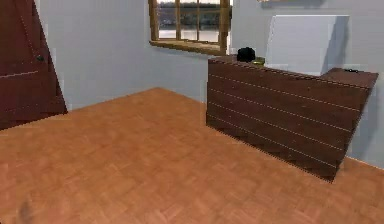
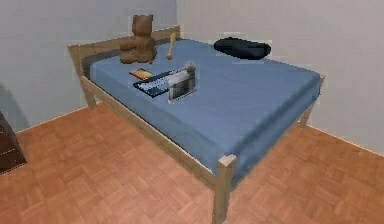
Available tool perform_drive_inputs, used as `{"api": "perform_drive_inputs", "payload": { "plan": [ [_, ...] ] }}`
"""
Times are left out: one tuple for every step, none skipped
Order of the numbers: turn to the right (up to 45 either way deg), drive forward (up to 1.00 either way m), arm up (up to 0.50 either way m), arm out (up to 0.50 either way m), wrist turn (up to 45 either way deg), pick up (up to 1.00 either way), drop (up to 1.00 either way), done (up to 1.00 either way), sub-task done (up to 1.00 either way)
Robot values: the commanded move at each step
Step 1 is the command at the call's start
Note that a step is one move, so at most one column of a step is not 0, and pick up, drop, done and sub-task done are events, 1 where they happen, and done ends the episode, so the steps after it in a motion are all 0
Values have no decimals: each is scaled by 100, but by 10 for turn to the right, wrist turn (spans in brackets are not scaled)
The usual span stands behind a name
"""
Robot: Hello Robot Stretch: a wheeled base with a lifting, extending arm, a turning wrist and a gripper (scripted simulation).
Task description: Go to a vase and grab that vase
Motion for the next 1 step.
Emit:
{"api": "perform_drive_inputs", "payload": {
  "plan": [
    [450,0,0,0,0,0,0,0,0]
  ]
}}
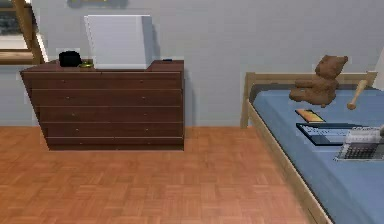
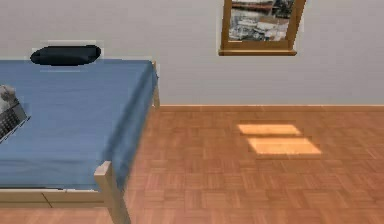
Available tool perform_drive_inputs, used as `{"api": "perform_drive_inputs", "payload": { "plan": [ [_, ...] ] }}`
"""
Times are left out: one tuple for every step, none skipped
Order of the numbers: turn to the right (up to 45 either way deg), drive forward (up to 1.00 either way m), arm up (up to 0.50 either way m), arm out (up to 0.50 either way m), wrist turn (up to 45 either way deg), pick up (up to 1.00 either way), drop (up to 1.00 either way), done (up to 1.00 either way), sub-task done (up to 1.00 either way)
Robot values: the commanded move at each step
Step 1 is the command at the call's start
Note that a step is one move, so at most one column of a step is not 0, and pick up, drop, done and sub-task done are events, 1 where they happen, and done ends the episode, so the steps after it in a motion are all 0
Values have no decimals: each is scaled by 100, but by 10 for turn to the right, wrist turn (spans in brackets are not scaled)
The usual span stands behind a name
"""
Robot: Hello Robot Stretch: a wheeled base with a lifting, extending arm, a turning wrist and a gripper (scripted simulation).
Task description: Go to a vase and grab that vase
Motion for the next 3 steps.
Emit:
{"api": "perform_drive_inputs", "payload": {
  "plan": [
    [210,0,0,0,0,0,0,0,0],
    [0,10,0,0,0,0,0,0,0],
    [-450,0,0,0,0,0,0,0,0]
  ]
}}
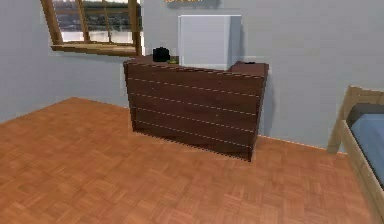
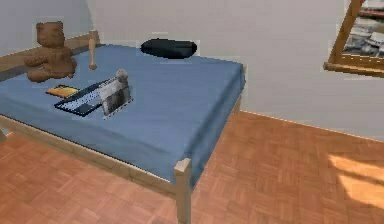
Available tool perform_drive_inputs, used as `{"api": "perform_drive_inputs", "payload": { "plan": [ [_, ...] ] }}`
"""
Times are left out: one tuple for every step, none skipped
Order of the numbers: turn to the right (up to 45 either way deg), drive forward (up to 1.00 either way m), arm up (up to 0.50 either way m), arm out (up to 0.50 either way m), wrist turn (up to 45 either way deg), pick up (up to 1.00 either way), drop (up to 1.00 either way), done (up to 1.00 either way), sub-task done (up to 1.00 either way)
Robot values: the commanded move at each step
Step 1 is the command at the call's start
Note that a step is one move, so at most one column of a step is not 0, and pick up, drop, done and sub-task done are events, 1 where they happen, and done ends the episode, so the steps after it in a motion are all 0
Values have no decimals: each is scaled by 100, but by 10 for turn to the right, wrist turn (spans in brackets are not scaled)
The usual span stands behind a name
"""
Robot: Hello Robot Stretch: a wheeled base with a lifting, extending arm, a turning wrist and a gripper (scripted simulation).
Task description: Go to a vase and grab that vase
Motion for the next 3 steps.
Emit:
{"api": "perform_drive_inputs", "payload": {
  "plan": [
    [-150,0,0,0,0,0,0,0,0],
    [0,45,0,0,0,0,0,0,0],
    [-120,0,0,0,0,0,0,0,0]
  ]
}}
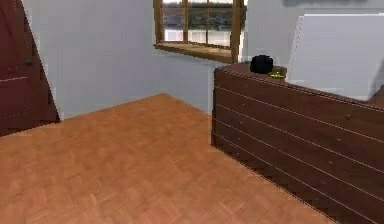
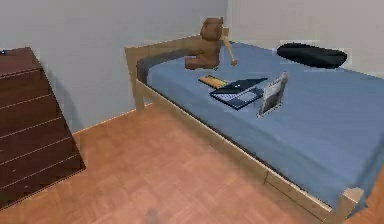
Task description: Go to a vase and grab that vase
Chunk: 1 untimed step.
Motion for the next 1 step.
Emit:
{"api": "perform_drive_inputs", "payload": {
  "plan": [
    [0,100,0,0,0,0,0,0,0]
  ]
}}
